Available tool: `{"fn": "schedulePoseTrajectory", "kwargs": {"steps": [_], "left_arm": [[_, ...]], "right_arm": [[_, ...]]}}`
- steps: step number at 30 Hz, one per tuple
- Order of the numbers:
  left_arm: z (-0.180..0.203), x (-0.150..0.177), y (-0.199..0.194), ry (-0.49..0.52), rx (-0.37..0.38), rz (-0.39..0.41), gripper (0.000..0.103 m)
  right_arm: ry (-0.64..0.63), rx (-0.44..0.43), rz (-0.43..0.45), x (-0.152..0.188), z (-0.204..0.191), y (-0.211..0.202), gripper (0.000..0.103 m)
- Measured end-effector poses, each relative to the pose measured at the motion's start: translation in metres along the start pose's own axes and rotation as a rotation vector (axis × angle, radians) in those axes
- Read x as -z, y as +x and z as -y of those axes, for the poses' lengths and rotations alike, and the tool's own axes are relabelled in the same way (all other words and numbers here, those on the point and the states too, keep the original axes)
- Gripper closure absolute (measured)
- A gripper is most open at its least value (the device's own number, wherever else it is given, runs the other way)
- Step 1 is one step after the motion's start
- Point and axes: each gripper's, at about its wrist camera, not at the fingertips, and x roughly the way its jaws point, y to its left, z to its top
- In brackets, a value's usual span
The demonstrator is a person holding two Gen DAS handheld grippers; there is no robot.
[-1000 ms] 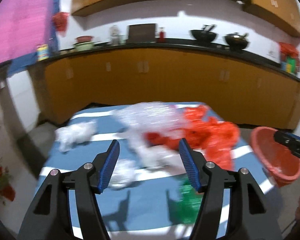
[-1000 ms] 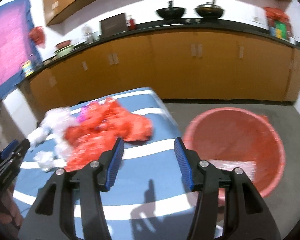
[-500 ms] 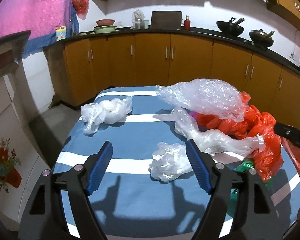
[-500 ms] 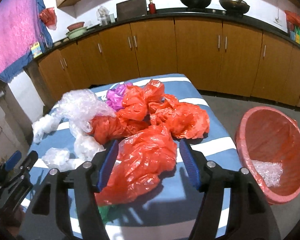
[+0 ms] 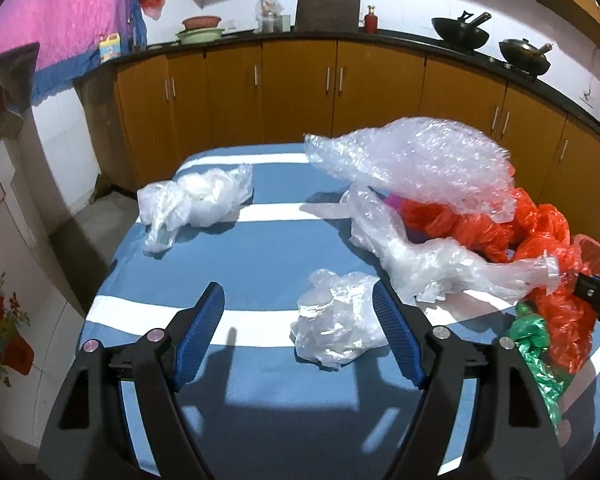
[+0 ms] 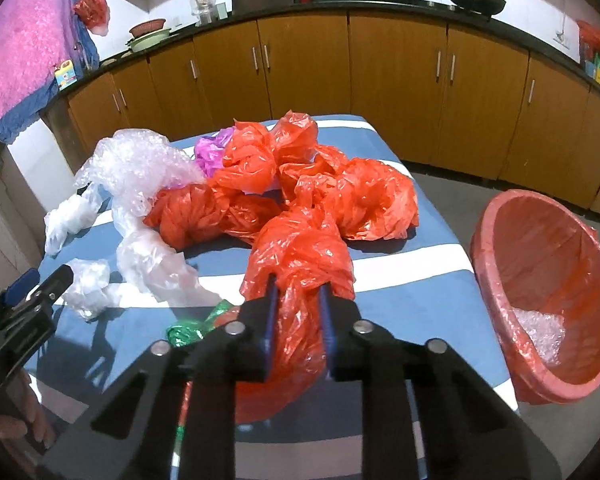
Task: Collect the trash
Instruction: 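Grasp the clear plastic bag with the left tool while the right tool grasps a red bag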
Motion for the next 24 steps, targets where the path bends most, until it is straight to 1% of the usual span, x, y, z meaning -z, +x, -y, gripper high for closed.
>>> {"fn": "schedulePoseTrajectory", "kwargs": {"steps": [4, 6, 9, 10, 12, 13, 17, 24], "left_arm": [[-0.001, 0.0, 0.006, -0.005, 0.021, -0.031, 0.027], [0.0, -0.001, 0.01, -0.003, 0.034, -0.049, 0.031], [0.002, 0.0, 0.017, 0.001, 0.054, -0.089, 0.042], [0.002, 0.002, 0.02, -0.001, 0.067, -0.112, 0.048], [0.002, 0.003, 0.022, -0.003, 0.087, -0.13, 0.063], [0.003, 0.004, 0.023, 0.0, 0.1, -0.136, 0.076], [0.003, 0.004, 0.016, 0.005, 0.098, -0.128, 0.084], [-0.005, -0.007, -0.008, -0.02, 0.102, -0.073, 0.085]], "right_arm": [[0.004, -0.009, 0.023, 0.001, 0.002, -0.008, 0.087], [0.005, -0.014, 0.029, 0.001, 0.003, -0.011, 0.087], [0.009, -0.022, 0.036, 0.001, 0.004, -0.016, 0.087], [0.009, -0.024, 0.041, 0.001, 0.004, -0.019, 0.087], [0.007, -0.028, 0.048, 0.0, 0.002, -0.022, 0.087], [0.005, -0.029, 0.052, 0.0, 0.003, -0.023, 0.087], [0.008, -0.034, 0.066, -0.001, 0.005, -0.031, 0.087], [0.015, -0.051, 0.099, -0.002, 0.01, -0.048, 0.087]]}}
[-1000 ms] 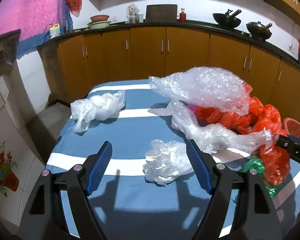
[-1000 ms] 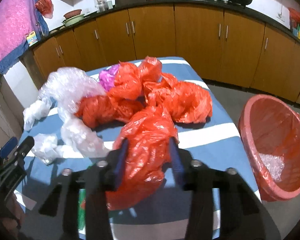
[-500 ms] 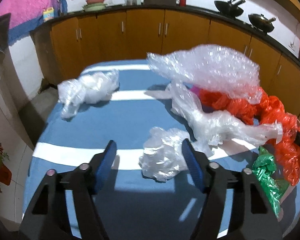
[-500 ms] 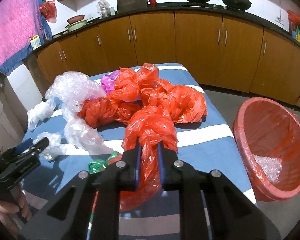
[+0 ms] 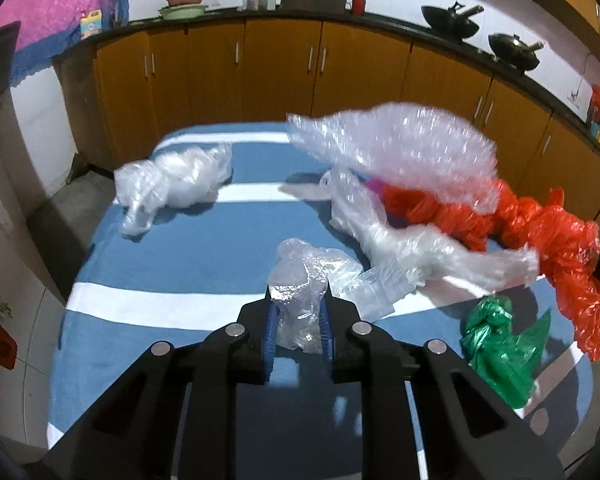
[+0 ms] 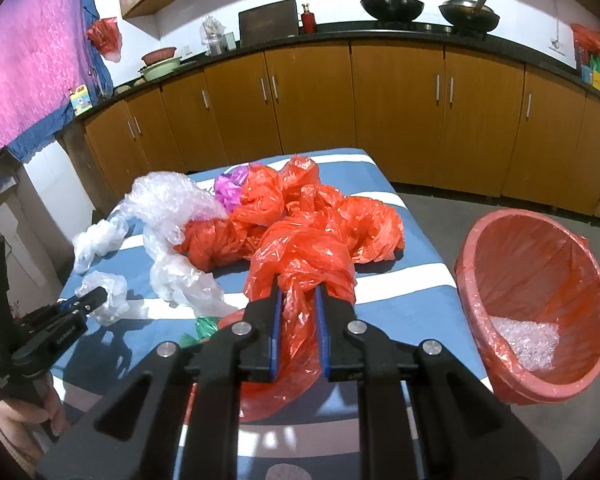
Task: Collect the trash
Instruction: 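Grasp the clear plastic bag with the left tool while the right tool grasps a red bag, then carry both bags over the red bin and open both tools to drop them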
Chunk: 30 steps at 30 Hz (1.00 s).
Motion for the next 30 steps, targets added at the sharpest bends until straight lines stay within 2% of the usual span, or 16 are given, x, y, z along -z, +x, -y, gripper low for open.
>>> {"fn": "schedulePoseTrajectory", "kwargs": {"steps": [6, 16, 30], "left_arm": [[0.006, -0.011, -0.02, -0.003, 0.02, 0.053, 0.085], [0.047, -0.029, -0.057, 0.059, 0.109, 0.143, 0.085], [0.11, -0.039, -0.078, 0.14, 0.231, 0.194, 0.085]], "right_arm": [[0.008, -0.002, 0.026, -0.002, 0.007, -0.015, 0.087], [0.026, 0.023, 0.065, -0.004, 0.027, -0.04, 0.087], [0.073, 0.105, 0.117, -0.005, 0.078, -0.067, 0.087]]}}
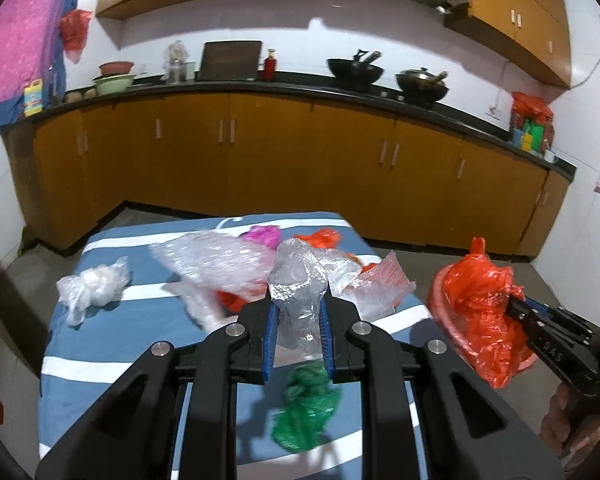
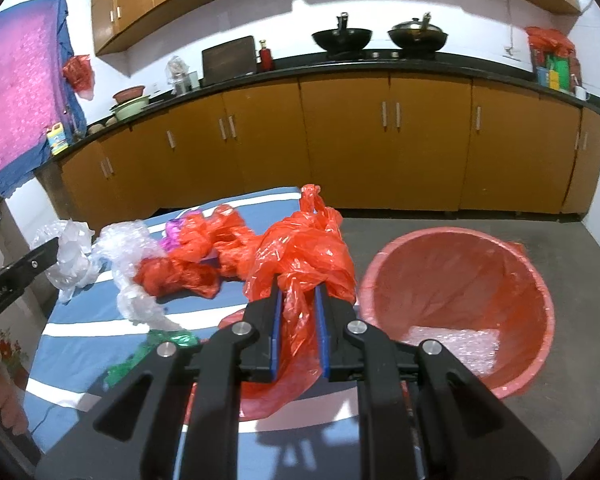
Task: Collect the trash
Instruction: 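Carry both bags over the red bin and open both tools to drop them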
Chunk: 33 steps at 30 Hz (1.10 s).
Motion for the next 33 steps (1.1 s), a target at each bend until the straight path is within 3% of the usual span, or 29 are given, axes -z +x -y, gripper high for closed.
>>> {"fn": "schedulePoseTrajectory", "kwargs": {"steps": [18, 33], "left_arm": [[0.096, 0.001, 0.025, 0.073, 0.158, -0.025, 0.085], [0.166, 0.006, 0.056, 0.125, 0.243, -0.066, 0.085]], "right_arm": [[0.087, 0.146, 0.038, 0.002, 0.087, -0.017, 0.087], [0.15, 0.237, 0.038, 0.008, 0.151, -0.014, 0.087]]}}
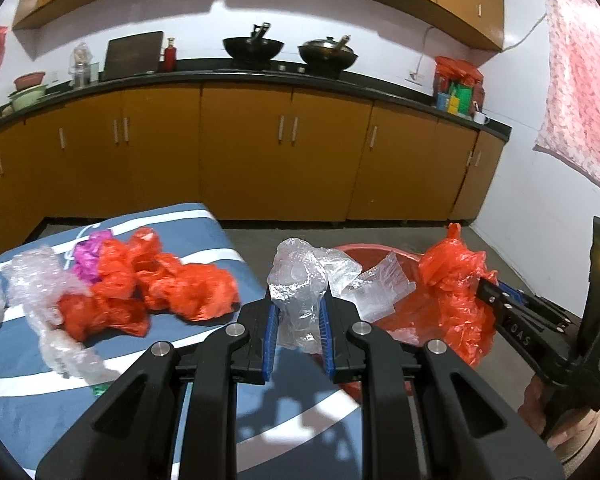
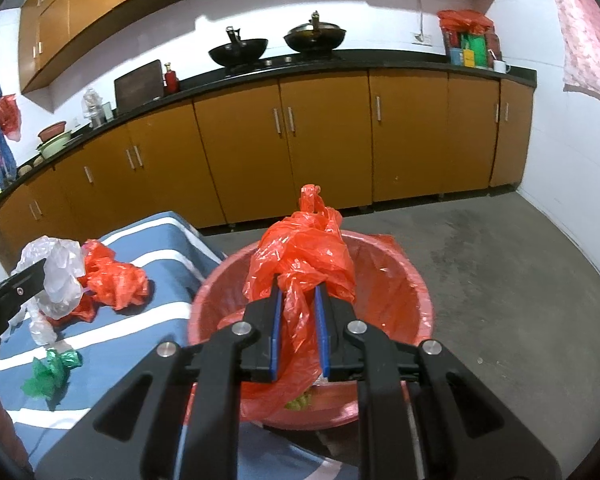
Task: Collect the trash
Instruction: 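Carry both bags over the red bin and open both tools to drop them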
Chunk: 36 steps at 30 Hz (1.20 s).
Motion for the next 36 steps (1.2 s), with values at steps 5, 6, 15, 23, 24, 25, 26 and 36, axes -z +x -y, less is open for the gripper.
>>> {"fn": "schedulePoseTrajectory", "kwargs": {"steps": [5, 6, 15, 23, 24, 25, 26, 36], "left_arm": [[0.019, -0.003, 0.018, 0.019, 0.026, -0.008, 0.085], [0.022, -0.003, 0.022, 0.022, 0.029, -0.01, 0.085], [0.048, -0.003, 0.057, 0.049, 0.059, -0.051, 0.085], [0.06, 0.002, 0.084, 0.07, 0.068, -0.091, 0.085], [0.06, 0.001, 0.087, 0.073, 0.068, -0.095, 0.084], [0.061, 0.002, 0.088, 0.074, 0.068, -0.098, 0.084], [0.062, 0.002, 0.091, 0.075, 0.069, -0.101, 0.083], [0.05, 0.006, 0.097, 0.047, 0.048, -0.127, 0.062]], "right_arm": [[0.007, 0.014, -0.006, -0.001, 0.013, 0.01, 0.087], [0.008, 0.016, -0.007, -0.002, 0.015, 0.012, 0.087], [0.02, 0.03, -0.01, -0.006, 0.032, 0.029, 0.087], [0.043, 0.03, -0.024, -0.006, 0.042, 0.044, 0.087], [0.044, 0.028, -0.023, -0.007, 0.041, 0.046, 0.087], [0.045, 0.027, -0.022, -0.008, 0.042, 0.047, 0.087], [0.045, 0.023, -0.019, -0.009, 0.042, 0.048, 0.085], [0.048, 0.018, -0.009, -0.011, 0.046, 0.049, 0.072]]}}
